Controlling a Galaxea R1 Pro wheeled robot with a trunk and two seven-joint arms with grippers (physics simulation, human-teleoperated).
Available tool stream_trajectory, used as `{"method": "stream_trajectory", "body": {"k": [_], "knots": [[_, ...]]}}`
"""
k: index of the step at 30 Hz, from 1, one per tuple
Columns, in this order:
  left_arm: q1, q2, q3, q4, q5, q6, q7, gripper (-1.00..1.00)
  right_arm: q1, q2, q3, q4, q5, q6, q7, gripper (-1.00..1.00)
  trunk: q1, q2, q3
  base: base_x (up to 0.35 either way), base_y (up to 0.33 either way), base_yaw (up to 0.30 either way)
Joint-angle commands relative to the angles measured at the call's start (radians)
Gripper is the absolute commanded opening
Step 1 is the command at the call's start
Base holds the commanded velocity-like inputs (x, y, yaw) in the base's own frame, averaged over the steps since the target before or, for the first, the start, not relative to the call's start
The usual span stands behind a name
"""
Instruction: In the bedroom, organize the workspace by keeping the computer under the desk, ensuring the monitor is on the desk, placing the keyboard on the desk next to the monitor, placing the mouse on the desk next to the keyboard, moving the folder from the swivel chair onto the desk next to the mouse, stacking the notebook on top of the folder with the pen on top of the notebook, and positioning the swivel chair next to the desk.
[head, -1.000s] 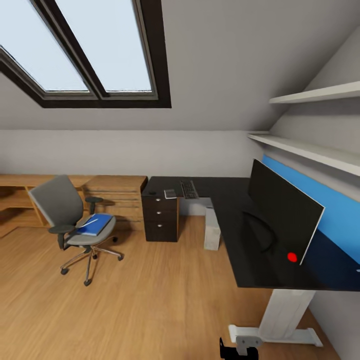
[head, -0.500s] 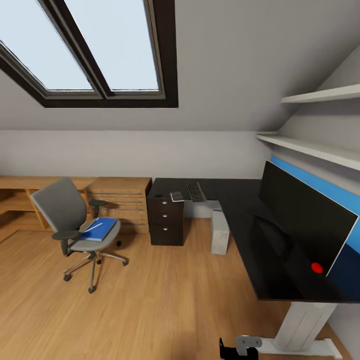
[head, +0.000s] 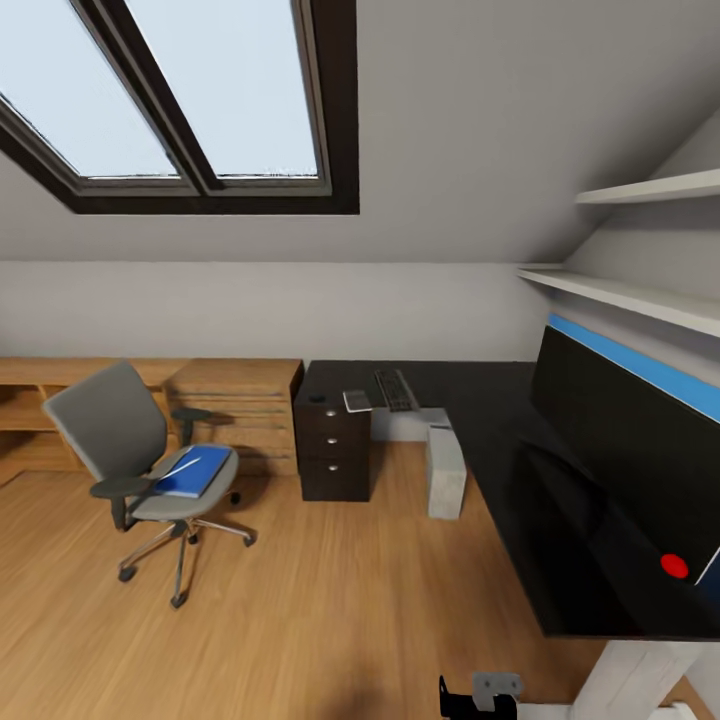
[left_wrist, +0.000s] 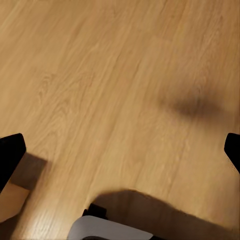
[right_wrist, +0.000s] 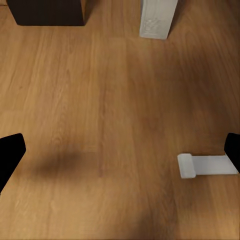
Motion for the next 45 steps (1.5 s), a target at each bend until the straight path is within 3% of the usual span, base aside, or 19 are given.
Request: {"method": "stream_trajectory", "body": {"k": [1,25,45], "knots": [[0.0,0.001,-0.008,0.0,0.008,-0.004,0.002,1.0,-0.001,0.001,0.009,0.002,-0.005,-0.003,-0.005,1.0,0.001,-0.001,0.0,0.315,0.022,-0.003],[0.0,0.001,-0.008,0.002,0.009,-0.004,0.002,1.0,-0.001,0.011,0.01,0.002,-0.005,-0.003,-0.005,1.0,0.001,-0.001,0.008,0.332,0.01,-0.016],[0.0,0.001,-0.007,0.002,0.01,-0.004,0.002,1.0,-0.001,0.011,0.01,0.002,-0.005,-0.003,-0.005,1.0,0.001,-0.001,0.01,0.271,0.216,-0.006]]}}
